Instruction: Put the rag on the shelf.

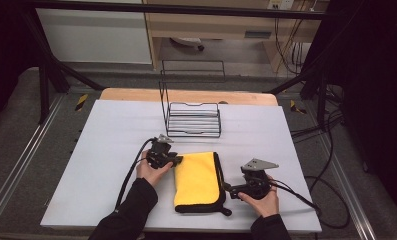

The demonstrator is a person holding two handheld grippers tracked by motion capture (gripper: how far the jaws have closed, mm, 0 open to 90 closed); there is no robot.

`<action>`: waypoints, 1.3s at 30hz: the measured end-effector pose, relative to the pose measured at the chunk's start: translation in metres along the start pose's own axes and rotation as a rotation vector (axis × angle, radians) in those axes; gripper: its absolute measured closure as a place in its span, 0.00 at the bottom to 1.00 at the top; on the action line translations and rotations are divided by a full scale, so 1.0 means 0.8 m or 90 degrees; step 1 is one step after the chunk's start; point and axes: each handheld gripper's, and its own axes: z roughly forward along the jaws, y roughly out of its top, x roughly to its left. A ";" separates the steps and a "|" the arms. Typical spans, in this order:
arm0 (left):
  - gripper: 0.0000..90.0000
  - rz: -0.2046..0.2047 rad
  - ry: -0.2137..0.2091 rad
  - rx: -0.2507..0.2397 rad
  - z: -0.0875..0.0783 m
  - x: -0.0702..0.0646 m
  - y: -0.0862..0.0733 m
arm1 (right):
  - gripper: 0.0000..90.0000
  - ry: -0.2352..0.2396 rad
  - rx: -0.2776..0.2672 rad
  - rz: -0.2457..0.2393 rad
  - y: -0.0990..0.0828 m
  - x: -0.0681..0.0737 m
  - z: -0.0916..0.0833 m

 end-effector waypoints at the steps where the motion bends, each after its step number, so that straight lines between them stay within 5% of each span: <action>1: 0.75 0.000 -0.001 0.001 0.000 0.000 -0.001 | 0.06 0.001 0.001 0.001 0.000 0.000 0.000; 10: 0.85 -0.010 -0.016 0.010 0.002 0.000 0.000 | 0.06 0.005 -0.015 0.013 0.004 -0.004 0.003; 24: 0.87 0.037 0.015 0.016 0.005 -0.011 0.001 | 0.07 -0.024 -0.011 0.033 0.043 -0.009 0.036; 31: 0.87 0.033 0.008 0.019 0.005 -0.008 0.001 | 0.24 -0.025 0.004 0.039 0.076 -0.014 0.073; 39: 0.87 0.035 -0.002 0.017 0.005 -0.006 0.001 | 0.47 -0.034 0.045 0.053 0.075 -0.020 0.096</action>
